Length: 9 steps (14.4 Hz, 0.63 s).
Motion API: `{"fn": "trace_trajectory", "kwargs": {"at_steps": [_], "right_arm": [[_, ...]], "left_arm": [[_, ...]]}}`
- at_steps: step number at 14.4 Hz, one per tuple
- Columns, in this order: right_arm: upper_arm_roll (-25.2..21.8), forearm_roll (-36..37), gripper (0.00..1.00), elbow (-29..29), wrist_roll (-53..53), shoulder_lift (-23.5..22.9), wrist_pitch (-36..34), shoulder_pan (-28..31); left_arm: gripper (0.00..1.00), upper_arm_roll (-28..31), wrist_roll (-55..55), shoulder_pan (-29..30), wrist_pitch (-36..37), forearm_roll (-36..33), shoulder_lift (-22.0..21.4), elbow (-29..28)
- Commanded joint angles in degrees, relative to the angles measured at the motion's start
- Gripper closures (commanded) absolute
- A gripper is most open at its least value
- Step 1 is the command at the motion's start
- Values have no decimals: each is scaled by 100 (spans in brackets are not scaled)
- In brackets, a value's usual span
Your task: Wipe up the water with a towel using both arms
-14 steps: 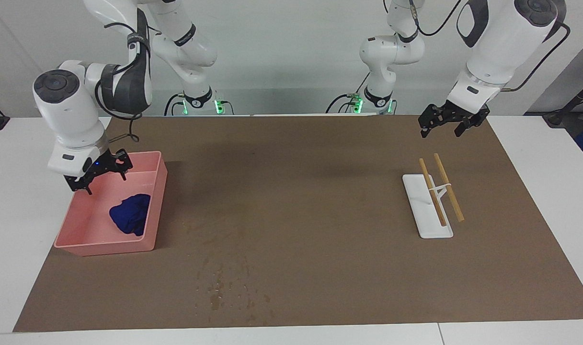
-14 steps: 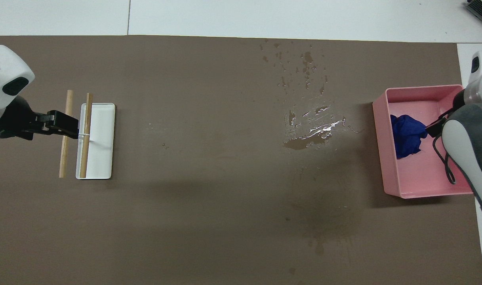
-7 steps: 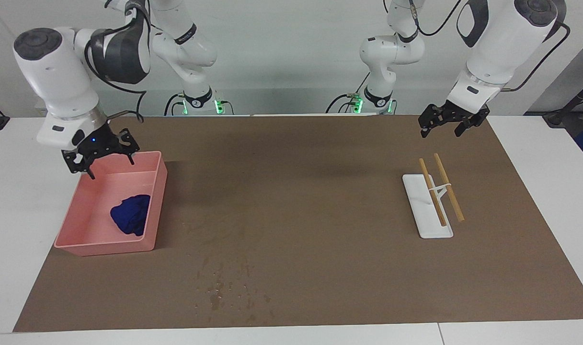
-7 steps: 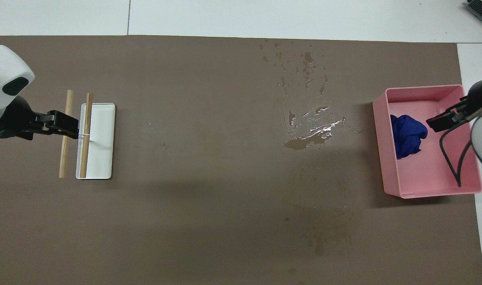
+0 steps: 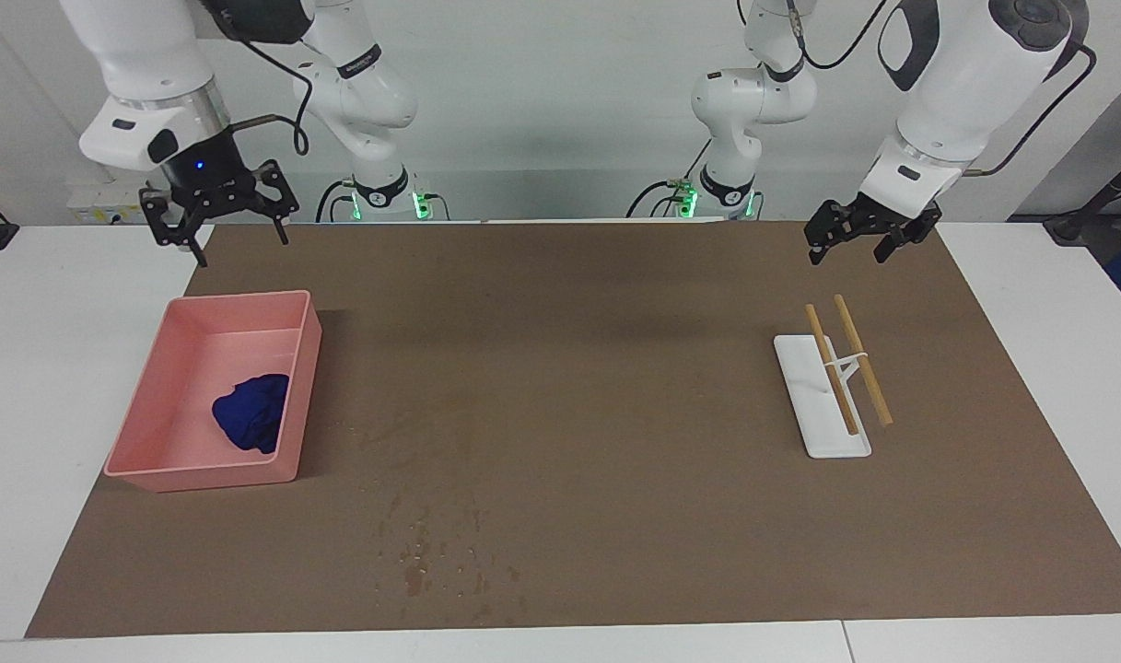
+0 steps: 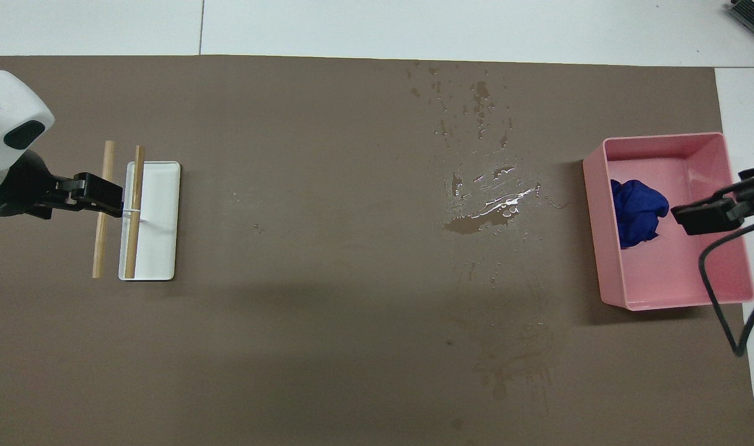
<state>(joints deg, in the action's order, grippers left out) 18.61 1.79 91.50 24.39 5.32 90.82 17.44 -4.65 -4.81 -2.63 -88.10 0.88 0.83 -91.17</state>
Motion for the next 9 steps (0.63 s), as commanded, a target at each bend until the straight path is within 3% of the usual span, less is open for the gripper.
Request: {"fn": "trace_trajectory", "kwargs": {"at_steps": [1, 3, 7, 9], "right_arm": [[20, -152, 0, 122, -371, 162, -188, 49], [55, -161, 0, 122, -1099, 162, -197, -82], [-33, -196, 0, 149, -1374, 153, -153, -215], [-312, -414, 0, 149, -1813, 145, -127, -381]], "left_arm": [[0, 34, 7, -27, -75, -79, -118, -156], [0, 34, 7, -27, -75, -79, -118, -156], [0, 34, 7, -36, -75, -79, -118, -156], [0, 34, 7, -36, -75, -79, -118, -156]]}}
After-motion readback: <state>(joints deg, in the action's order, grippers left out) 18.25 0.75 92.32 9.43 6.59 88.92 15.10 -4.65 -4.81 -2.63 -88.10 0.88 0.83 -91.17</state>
